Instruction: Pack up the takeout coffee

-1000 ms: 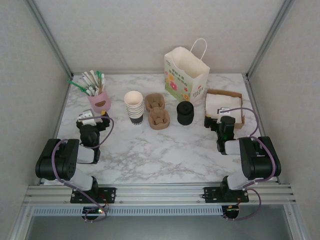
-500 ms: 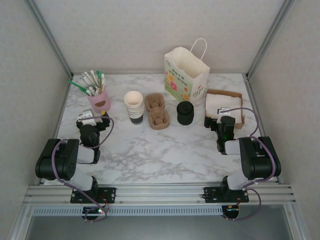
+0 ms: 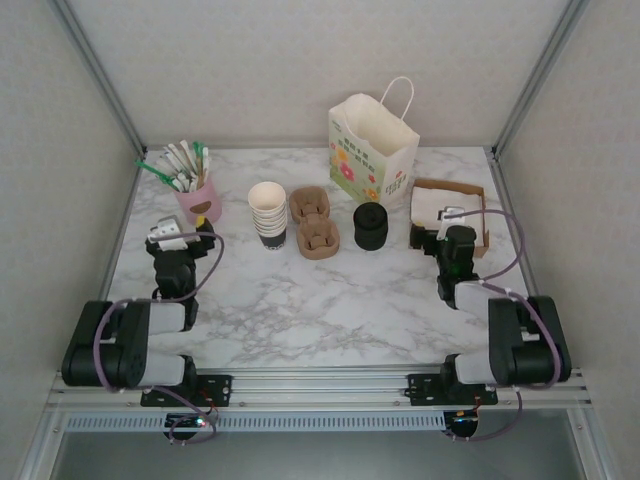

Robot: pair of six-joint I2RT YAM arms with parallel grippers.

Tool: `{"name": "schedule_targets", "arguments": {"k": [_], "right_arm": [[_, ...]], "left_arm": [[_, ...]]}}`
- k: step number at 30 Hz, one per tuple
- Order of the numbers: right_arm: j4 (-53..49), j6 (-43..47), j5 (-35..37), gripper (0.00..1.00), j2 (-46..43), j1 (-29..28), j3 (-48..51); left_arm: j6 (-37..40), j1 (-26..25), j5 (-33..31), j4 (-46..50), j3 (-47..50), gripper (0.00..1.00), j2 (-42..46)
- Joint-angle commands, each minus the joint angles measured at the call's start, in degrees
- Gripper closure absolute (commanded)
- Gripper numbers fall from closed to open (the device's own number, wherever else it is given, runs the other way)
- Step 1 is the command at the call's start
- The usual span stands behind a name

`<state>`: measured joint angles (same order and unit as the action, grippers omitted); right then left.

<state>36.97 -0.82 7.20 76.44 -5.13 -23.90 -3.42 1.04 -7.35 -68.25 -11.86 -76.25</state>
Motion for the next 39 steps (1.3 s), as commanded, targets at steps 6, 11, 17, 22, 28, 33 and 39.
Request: {"name": "schedule_targets", "arguments": {"k": [6, 11, 17, 22, 28, 33, 39], "right_arm": [[-19.16, -2.84, -1.79, 0.01, -17.85, -0.47, -4.54], [-33.28, -9.87, -0.92, 0.01, -30.73, -0.58, -8.05], [-56.16, -18.45, -1.71, 0.01, -41.63, -0.59, -15.69], [-67.97, -21.27, -2.61, 0.01, -44.87, -0.56, -20.33], [-69.18, -27.58, -5.50, 0.01, -43.59, -0.49, -23.38], [-68.08, -28.74, -15.46, 0.01, -37.94, -0.50, -27.12], [-66.72, -27.06, -25.94, 0.11, -29.63, -1.53, -31.39]], "left_arm": [[-3.54, -3.14, -3.73, 15.02, -4.89, 0.01, 13.74], [-7.82, -6.72, -2.33, 23.59, -9.38, 0.01, 21.04], [-19.45, -11.33, -5.20, 36.59, -13.04, 0.01, 30.35], [-22.54, -11.45, -0.85, 51.84, -20.17, 0.01, 32.85], [-24.42, -11.32, -1.40, 56.63, -23.14, 0.00, 32.55], [-28.73, -10.84, -0.20, 59.22, -24.44, 0.00, 32.51], [-31.64, -10.07, 3.81, 65.38, -30.34, 0.00, 28.45]]}}
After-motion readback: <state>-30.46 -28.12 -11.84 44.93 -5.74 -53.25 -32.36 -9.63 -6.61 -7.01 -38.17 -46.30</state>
